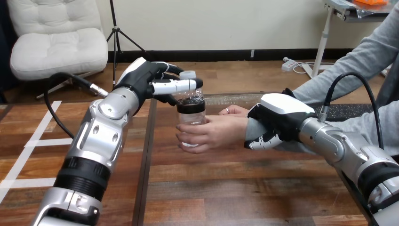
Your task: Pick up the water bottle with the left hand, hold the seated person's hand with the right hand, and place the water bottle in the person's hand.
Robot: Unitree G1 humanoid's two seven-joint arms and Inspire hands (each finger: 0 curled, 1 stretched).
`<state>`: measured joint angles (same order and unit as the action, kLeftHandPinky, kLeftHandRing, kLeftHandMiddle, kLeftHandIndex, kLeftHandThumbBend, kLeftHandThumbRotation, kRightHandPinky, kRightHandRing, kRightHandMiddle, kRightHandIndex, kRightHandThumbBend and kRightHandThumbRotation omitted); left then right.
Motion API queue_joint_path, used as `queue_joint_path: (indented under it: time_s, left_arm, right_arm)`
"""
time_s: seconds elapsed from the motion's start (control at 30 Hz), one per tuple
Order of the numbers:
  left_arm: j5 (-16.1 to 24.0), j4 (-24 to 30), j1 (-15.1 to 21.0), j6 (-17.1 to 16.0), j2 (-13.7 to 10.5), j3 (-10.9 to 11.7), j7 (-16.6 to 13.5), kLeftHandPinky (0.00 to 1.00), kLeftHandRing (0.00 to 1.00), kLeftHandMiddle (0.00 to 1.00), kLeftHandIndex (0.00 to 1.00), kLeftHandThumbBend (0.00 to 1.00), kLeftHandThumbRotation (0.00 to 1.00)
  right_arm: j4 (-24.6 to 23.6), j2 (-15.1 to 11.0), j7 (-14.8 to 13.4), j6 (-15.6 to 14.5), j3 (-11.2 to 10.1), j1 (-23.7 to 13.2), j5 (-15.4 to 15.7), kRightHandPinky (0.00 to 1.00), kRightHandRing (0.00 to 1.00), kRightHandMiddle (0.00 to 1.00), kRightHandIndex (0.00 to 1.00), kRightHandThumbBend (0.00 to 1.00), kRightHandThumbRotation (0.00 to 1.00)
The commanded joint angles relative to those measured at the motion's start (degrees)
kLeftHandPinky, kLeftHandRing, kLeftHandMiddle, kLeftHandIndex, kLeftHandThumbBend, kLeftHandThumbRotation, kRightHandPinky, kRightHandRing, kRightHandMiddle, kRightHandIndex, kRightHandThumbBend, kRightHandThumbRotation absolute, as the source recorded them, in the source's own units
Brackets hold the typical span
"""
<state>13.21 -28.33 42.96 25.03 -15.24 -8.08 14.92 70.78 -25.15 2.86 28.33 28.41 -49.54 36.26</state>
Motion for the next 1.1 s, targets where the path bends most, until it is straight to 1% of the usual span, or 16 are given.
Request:
queue_joint_path:
  time_s: [0.0,0.17,0.2,0.23,0.37,0.47,0.5,0.67,0.77,0.8,0.97,1.07]
  left_arm:
    - [0.50,4.58,4.30,-2.51,0.02,-0.64,-0.20,0.73,0.79,0.80,0.78,0.79,0.53]
    - [0.93,5.60,3.99,-1.91,-0.29,-0.87,0.25,0.78,0.83,0.84,0.83,0.81,0.62]
    - [1.01,5.78,3.94,-1.78,-0.34,-0.90,0.32,0.81,0.85,0.86,0.85,0.82,0.66]
    - [1.07,5.91,3.91,-1.68,-0.37,-0.91,0.38,0.82,0.86,0.87,0.86,0.83,0.67]
    - [0.39,6.82,3.59,-0.73,-0.07,-0.09,0.65,0.86,0.90,0.90,0.90,0.85,0.72]
    - [0.30,7.06,3.37,-1.17,-0.25,-0.01,0.90,0.89,0.93,0.93,0.93,0.85,0.76]
    - [0.35,7.13,3.27,-1.51,-0.39,-0.08,1.01,0.90,0.94,0.95,0.95,0.84,0.80]
    - [0.56,8.04,2.72,-2.07,-0.73,-0.15,1.08,0.92,0.96,0.97,0.97,0.84,0.87]
    - [0.61,8.77,2.39,-1.80,-0.74,-0.04,0.95,0.92,0.97,0.99,0.99,0.85,0.90]
    - [0.58,8.94,2.29,-1.81,-0.74,0.03,0.90,0.92,0.97,0.99,0.99,0.85,0.93]
    - [0.32,9.78,1.79,-1.91,-0.79,0.39,0.87,0.93,0.98,1.00,0.99,0.84,0.97]
    - [0.05,10.14,1.59,-1.97,-0.82,0.60,0.98,0.93,0.98,1.00,0.99,0.83,0.98]
  right_arm:
    - [-1.38,0.14,-1.03,1.68,-2.18,-8.97,-1.31,0.38,0.43,0.49,0.53,0.41,0.23]
    - [-1.56,0.03,-1.24,2.13,-2.15,-8.85,-1.27,0.39,0.43,0.49,0.53,0.42,0.18]
    - [-1.53,0.03,-1.28,2.09,-2.11,-8.85,-1.21,0.39,0.43,0.49,0.52,0.42,0.17]
    - [-1.52,0.03,-1.31,2.05,-2.08,-8.85,-1.18,0.39,0.43,0.49,0.52,0.42,0.16]
    - [-1.54,-0.03,-1.28,1.87,-1.92,-8.85,-0.97,0.39,0.43,0.49,0.53,0.42,0.16]
    - [-1.45,0.00,-1.05,1.67,-1.95,-8.87,-1.04,0.39,0.43,0.49,0.53,0.43,0.16]
    - [-1.42,0.01,-0.97,1.66,-1.97,-8.87,-1.07,0.39,0.43,0.49,0.53,0.42,0.16]
    - [-1.37,-0.05,-1.00,1.63,-1.98,-8.85,-1.05,0.39,0.44,0.49,0.53,0.43,0.16]
    - [-1.42,-0.09,-1.02,1.40,-1.96,-8.83,-0.99,0.40,0.44,0.50,0.53,0.43,0.17]
    - [-1.43,-0.10,-1.03,1.35,-1.95,-8.82,-0.98,0.40,0.45,0.50,0.54,0.44,0.19]
    - [-1.40,-0.13,-1.06,1.39,-2.12,-8.73,-1.17,0.40,0.45,0.51,0.54,0.47,0.23]
    - [-1.34,-0.16,-1.06,1.47,-2.20,-8.69,-1.25,0.40,0.45,0.51,0.54,0.50,0.27]
